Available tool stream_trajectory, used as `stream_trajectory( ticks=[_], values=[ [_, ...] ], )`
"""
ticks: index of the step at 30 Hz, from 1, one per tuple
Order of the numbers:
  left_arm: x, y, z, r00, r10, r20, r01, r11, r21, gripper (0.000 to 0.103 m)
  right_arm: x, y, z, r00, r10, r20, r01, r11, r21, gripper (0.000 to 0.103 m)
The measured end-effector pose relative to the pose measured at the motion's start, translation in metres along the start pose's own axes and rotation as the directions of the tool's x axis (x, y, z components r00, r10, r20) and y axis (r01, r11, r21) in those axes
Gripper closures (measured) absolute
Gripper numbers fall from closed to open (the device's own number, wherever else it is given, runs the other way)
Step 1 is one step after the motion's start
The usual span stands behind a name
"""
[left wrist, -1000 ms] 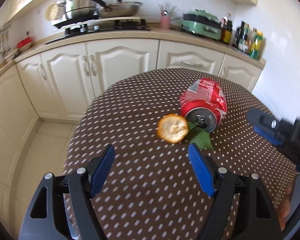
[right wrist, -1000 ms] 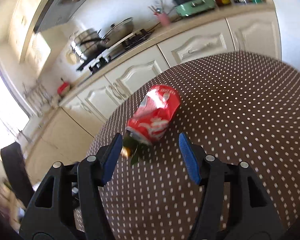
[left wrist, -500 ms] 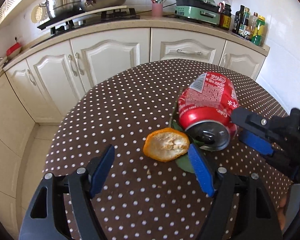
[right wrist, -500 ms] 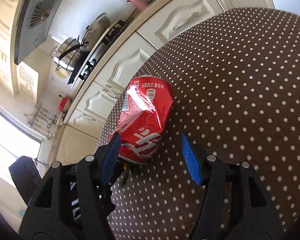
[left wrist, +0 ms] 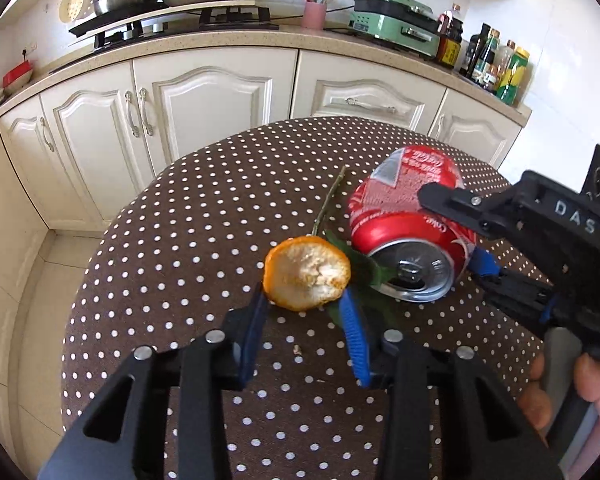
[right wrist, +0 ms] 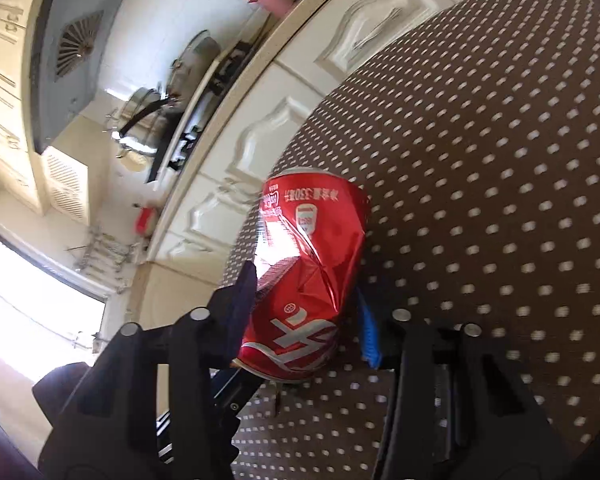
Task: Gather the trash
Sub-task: 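Grasp the red cola can with the right tool while the left tool grasps the orange peel, then lift and carry the red can and orange peel over the bucket with both tools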
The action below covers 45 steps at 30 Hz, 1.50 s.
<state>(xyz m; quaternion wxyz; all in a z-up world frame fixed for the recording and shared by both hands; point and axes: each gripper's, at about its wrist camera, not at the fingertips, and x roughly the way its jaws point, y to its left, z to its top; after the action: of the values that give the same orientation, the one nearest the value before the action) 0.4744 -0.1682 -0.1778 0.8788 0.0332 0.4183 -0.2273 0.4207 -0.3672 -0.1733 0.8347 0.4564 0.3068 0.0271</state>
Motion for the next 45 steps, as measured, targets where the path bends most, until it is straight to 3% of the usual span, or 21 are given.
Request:
stream_trajectory(
  ticks=[3, 4, 6, 13, 17, 30, 31, 39, 42, 43, 44, 45],
  values=[
    [-0.004, 0.003, -0.002, 1.000, -0.001, 0.008, 0.001, 1.000, 0.002, 0.071, -0.004, 0.001, 0.000, 1.000, -0.001, 0.013, 0.001, 1.000, -0.022, 0.071],
    [-0.006, 0.003, -0.003, 1.000, -0.003, 0.010, 0.003, 1.000, 0.004, 0.072, -0.006, 0.005, 0.000, 1.000, -0.005, 0.024, 0.006, 0.999, -0.044, 0.078],
    [-0.011, 0.004, -0.007, 1.000, -0.010, 0.014, 0.010, 1.000, 0.014, 0.073, -0.015, 0.008, -0.003, 0.999, -0.008, 0.037, 0.011, 0.996, -0.085, 0.080],
    [-0.044, 0.014, -0.028, 0.998, -0.025, 0.055, 0.024, 1.000, 0.016, 0.077, -0.038, 0.030, -0.028, 0.994, -0.073, 0.080, 0.091, 0.967, -0.238, 0.081],
    [-0.067, 0.023, -0.045, 0.996, -0.031, 0.083, 0.031, 1.000, -0.004, 0.077, -0.058, 0.049, -0.053, 0.986, -0.096, 0.134, 0.137, 0.929, -0.344, 0.081],
    [-0.140, 0.056, -0.117, 0.989, -0.030, 0.146, 0.039, 0.997, -0.060, 0.081, -0.096, 0.084, -0.141, 0.982, -0.059, 0.178, 0.141, 0.860, -0.490, 0.081],
    [-0.145, 0.059, -0.123, 0.988, -0.030, 0.148, 0.041, 0.997, -0.071, 0.103, -0.099, 0.084, -0.149, 0.982, -0.055, 0.178, 0.138, 0.857, -0.496, 0.081],
    [-0.148, 0.069, -0.149, 0.991, -0.047, 0.122, 0.059, 0.994, -0.095, 0.103, -0.102, 0.095, -0.191, 0.983, -0.066, 0.169, 0.151, 0.816, -0.558, 0.081],
    [-0.150, 0.072, -0.149, 0.990, -0.040, 0.138, 0.053, 0.994, -0.096, 0.090, -0.104, 0.095, -0.195, 0.982, -0.069, 0.176, 0.157, 0.815, -0.558, 0.081],
    [-0.150, 0.074, -0.148, 0.989, -0.029, 0.146, 0.045, 0.994, -0.104, 0.069, -0.105, 0.095, -0.195, 0.981, -0.070, 0.179, 0.160, 0.814, -0.558, 0.081],
    [-0.151, 0.074, -0.147, 0.988, -0.028, 0.152, 0.044, 0.994, -0.104, 0.062, -0.105, 0.095, -0.196, 0.981, -0.073, 0.179, 0.163, 0.813, -0.559, 0.081],
    [-0.151, 0.073, -0.146, 0.986, -0.033, 0.161, 0.049, 0.994, -0.097, 0.062, -0.105, 0.095, -0.195, 0.981, -0.074, 0.179, 0.164, 0.812, -0.560, 0.081]
  ],
)
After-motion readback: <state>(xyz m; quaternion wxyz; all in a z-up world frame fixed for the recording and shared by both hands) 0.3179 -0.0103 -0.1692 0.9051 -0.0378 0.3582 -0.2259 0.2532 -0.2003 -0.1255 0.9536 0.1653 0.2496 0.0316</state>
